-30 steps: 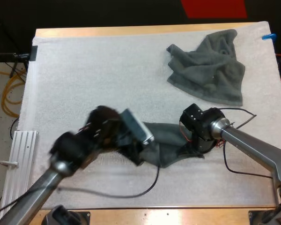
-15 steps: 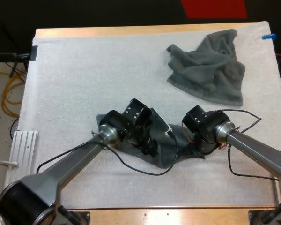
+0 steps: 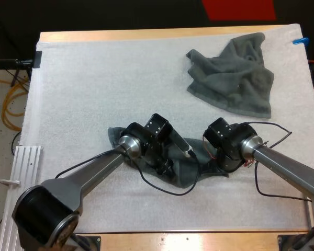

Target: Pick towel from pile fold and stack

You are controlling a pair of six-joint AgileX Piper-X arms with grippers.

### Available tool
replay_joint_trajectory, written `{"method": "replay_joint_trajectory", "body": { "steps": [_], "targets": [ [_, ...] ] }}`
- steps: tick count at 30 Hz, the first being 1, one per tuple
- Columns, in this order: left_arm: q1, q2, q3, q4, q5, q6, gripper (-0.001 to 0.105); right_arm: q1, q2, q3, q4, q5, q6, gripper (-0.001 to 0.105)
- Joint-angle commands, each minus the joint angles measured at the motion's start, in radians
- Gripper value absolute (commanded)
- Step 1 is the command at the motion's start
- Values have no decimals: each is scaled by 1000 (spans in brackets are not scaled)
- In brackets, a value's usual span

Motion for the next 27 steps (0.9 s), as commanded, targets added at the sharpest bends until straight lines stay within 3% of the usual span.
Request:
{"method": "replay_joint_trajectory", "body": {
  "steps": [1, 6, 9, 11, 18, 27],
  "targets": [
    [-3, 9, -4, 10, 5, -5, 43, -3, -9, 1, 1, -3, 4, 1],
    [-3, 61, -4, 19, 5, -5, 41, -3, -9, 1, 1, -3, 4, 1],
    [-3, 66, -4, 32, 5, -5, 20, -3, -9, 1, 1, -3, 4, 1],
    [-3, 62, -9, 37, 5, -5, 0, -3, -9, 1, 1, -3, 4, 1],
    [-3, 2, -22, 54, 6, -1, 0, -3, -16, 1, -15, 21, 4, 1],
    [0, -300, -22, 89, 6, -24, 0, -3, -141, 1, -35, 117, 4, 1]
  ]
}}
